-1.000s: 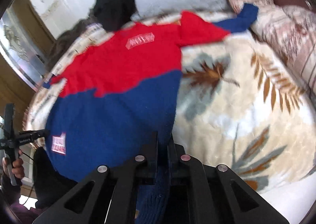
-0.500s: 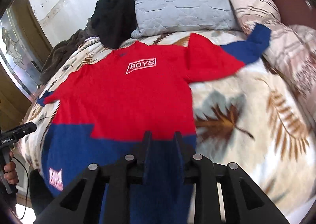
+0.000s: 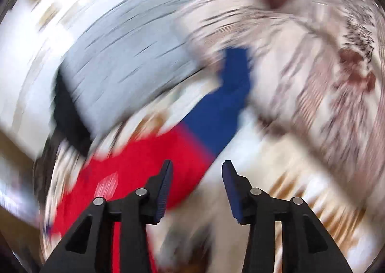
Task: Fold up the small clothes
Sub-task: 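Reach the right gripper to the blue sleeve cuff and grasp it, then fold the held sleeve across the red body with the right gripper, release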
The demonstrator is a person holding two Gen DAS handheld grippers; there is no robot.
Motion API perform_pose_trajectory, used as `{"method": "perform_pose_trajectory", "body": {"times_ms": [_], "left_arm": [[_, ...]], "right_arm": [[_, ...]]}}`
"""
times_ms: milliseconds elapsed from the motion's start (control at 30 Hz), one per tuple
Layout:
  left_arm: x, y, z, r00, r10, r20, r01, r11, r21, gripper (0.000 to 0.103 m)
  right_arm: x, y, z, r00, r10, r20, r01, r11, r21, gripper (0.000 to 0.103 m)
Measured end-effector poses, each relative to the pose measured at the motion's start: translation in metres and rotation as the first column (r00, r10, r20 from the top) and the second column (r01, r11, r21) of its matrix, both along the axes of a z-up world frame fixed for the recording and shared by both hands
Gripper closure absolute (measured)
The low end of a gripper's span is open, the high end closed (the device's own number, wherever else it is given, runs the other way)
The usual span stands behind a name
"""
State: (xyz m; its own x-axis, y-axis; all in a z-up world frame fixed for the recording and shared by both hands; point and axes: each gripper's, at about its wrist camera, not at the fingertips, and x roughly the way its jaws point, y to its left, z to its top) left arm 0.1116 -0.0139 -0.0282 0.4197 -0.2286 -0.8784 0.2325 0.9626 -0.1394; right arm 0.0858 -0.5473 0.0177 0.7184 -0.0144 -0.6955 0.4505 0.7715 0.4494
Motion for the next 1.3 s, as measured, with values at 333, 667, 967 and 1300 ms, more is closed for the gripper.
{"method": "perform_pose_trajectory", "body": {"times_ms": [333, 667, 967, 1300], "left_arm": [[0.054, -0.026, -0.001, 0.999, -0.034, 0.000, 0.034, 0.996, -0.077, 0.039], [0.078, -0.009, 0.011, 0.996, 0.014, 0.083, -0.004, 0.993, -0.120, 0.037], [0.099, 0.007, -0.019, 0.996, 0.092, -0.016, -0.094, 0.987, -0.128, 0.037], [0.101, -0.001, -0.023, 0.998, 0.068, -0.004, -0.068, 0.992, -0.111, 0.029]], "right_arm": [[0.093, -0.055, -0.053, 0.990, -0.130, -0.050, 0.137, 0.980, 0.145, 0.056], [0.043, -0.086, 0.026, 0.960, -0.219, 0.177, 0.232, 0.971, -0.053, 0.098], [0.009, -0.113, 0.009, 0.936, -0.330, 0.122, 0.330, 0.944, 0.015, 0.090], [0.030, -0.092, 0.024, 0.953, -0.288, 0.094, 0.298, 0.949, -0.108, 0.098]]}}
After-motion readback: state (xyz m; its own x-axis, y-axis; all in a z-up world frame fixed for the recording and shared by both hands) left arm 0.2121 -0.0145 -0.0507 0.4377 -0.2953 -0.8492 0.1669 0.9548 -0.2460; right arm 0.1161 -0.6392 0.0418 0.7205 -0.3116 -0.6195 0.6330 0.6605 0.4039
